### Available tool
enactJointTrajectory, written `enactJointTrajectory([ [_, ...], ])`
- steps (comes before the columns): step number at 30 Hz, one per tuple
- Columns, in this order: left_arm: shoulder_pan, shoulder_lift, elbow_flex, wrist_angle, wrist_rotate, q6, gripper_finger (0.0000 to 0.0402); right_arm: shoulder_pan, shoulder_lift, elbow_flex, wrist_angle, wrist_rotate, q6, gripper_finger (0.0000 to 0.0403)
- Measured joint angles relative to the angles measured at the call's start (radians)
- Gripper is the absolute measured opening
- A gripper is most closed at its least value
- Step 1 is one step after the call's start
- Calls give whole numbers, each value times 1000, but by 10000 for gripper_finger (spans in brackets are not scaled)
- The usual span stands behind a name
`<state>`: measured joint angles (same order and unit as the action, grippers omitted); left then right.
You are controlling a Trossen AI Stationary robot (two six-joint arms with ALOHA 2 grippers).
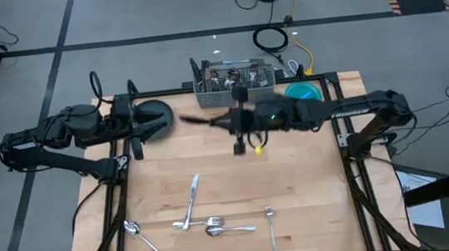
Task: Sort silverware
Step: Put the table knife into the silverware organizer
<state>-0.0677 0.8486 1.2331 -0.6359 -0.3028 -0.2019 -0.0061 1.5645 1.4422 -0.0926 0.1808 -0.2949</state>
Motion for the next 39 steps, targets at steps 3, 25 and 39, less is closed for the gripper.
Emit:
enactJointTrajectory([
  [3,0,0,0,-1,-17,6,139,-72,-10,-105,238,-54,13,11],
  [25,2,0,0,-3,-125,114,139,-400,439,-131,1174,-110,289,11],
  [39,2,0,0,-73,-125,113,139,-458,614,-117,1315,-78,375,11],
])
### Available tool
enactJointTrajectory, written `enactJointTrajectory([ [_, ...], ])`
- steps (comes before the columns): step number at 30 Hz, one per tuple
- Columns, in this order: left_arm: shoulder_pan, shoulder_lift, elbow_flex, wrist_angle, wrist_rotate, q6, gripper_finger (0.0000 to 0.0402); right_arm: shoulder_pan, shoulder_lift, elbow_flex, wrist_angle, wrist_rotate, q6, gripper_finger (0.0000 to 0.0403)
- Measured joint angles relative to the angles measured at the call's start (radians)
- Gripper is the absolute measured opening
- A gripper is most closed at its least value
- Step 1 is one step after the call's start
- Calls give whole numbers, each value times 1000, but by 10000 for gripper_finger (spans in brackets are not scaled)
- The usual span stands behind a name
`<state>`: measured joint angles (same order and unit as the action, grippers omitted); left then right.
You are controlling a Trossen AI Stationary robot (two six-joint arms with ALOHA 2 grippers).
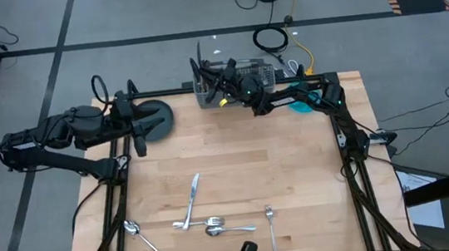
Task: Sort silverware
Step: Put the table knife into the silverware organizer
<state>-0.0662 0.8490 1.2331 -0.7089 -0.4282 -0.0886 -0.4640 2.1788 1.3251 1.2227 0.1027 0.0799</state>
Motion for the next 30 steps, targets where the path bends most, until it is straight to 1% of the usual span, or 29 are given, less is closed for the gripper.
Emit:
enactJointTrajectory([
  [3,0,0,0,0,0,-2,139,0,0,0,-31,6,-3,11],
  [10,0,0,0,0,0,-1,139,-1,0,0,-30,10,-9,11],
  [16,0,0,0,0,0,-10,139,1,0,0,-52,11,90,11],
  [18,0,0,0,1,0,-20,139,1,0,0,-57,33,187,11],
  [21,0,0,0,1,1,-35,139,2,0,0,-7,48,251,11],
  [23,0,0,0,1,1,-35,139,7,0,0,31,61,245,11],
  [25,0,0,0,2,1,-36,139,12,0,0,51,92,263,11],
  [27,0,0,0,2,1,-41,139,17,0,0,66,128,319,11],
  [28,0,0,0,3,1,-49,139,22,1,0,93,130,328,11],
  [30,0,0,0,2,2,-56,139,36,0,0,146,115,261,11],
])
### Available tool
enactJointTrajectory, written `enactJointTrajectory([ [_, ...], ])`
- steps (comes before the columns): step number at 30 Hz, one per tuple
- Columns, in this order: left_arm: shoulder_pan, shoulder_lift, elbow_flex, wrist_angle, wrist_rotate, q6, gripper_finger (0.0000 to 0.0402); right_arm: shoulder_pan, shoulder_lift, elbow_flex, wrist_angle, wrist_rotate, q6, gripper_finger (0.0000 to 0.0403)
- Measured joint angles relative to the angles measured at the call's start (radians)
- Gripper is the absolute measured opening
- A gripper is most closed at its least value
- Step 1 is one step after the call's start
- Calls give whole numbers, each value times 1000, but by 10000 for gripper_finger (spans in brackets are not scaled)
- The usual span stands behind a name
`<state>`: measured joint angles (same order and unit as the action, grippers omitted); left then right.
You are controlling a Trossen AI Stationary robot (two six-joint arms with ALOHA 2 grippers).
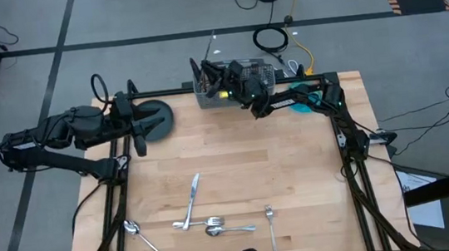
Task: Sort silverware
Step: Put the table knife into the silverware organizer
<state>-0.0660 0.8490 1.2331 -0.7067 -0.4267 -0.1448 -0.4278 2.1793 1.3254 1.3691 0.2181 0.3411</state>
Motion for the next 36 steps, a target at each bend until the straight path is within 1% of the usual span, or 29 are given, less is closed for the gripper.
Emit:
enactJointTrajectory([
  [2,0,0,0,-2,0,0,139,16,-9,0,-28,-1,-54,11],
  [4,0,0,0,-4,8,-7,139,24,-11,0,-111,0,-40,11],
  [6,0,0,0,-12,22,-8,139,29,-5,-7,-134,-25,-22,11],
  [8,0,0,0,-14,41,-7,139,49,-5,-20,-99,-8,-84,11],
  [10,0,0,0,-18,51,-6,139,67,-10,-43,-17,6,-109,11],
  [13,0,0,0,-25,59,-7,139,65,-10,-120,118,-39,-100,11],
  [15,-1,0,0,-37,59,-7,139,60,-13,-195,197,-21,-67,11],
  [18,-1,0,0,-51,60,-1,139,64,-56,-288,174,12,-57,11],
  [21,-2,0,0,-55,59,3,139,68,-102,-316,175,15,-139,11],
  [23,-2,0,0,-55,59,3,139,66,-133,-300,98,26,-202,11],
  [29,-2,0,0,-55,58,21,139,50,-148,-147,-254,-7,-310,11],
  [31,-2,0,0,-55,58,22,139,50,-148,-121,-291,-9,-345,11],
  [34,-2,0,0,-55,58,25,139,43,-148,-110,-291,-3,-376,11],
  [36,-2,0,0,-55,58,23,139,28,-148,-106,-291,8,-328,11],
])
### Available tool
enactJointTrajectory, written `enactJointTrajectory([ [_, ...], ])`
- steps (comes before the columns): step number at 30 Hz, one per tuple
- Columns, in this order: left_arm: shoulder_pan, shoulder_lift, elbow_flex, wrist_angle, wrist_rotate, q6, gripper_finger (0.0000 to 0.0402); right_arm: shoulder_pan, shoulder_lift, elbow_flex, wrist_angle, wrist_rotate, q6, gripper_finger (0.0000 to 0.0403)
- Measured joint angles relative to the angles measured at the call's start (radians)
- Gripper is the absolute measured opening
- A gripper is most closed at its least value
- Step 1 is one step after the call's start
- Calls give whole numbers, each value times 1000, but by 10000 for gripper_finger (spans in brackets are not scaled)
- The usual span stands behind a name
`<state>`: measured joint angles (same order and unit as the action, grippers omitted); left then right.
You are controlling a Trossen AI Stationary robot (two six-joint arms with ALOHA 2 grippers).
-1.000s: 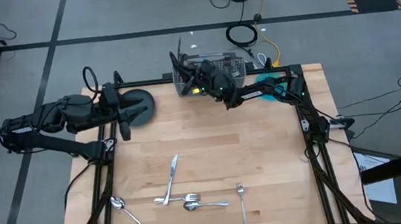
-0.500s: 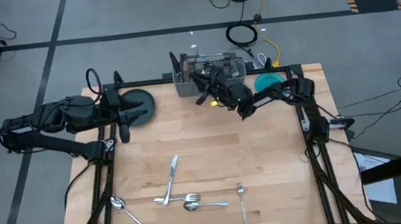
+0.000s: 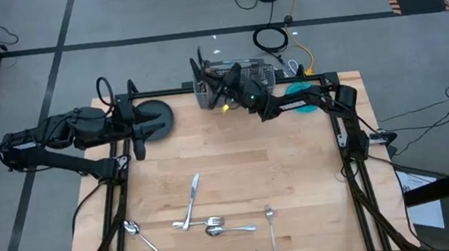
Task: Sort silverware
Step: Put the table knife into the silverware organizer
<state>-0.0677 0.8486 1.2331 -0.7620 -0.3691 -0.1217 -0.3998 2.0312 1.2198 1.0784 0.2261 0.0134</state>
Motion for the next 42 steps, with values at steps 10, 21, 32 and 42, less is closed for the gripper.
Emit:
enactJointTrajectory([
  [10,0,0,0,-1,-2,4,139,2,106,56,157,119,152,11],
  [21,0,0,0,-28,-3,4,139,58,208,276,-33,421,92,11],
  [32,0,0,0,-45,-3,4,139,85,261,276,-41,521,177,11],
  [42,0,0,0,-62,-2,17,139,91,271,275,-128,535,205,11],
])
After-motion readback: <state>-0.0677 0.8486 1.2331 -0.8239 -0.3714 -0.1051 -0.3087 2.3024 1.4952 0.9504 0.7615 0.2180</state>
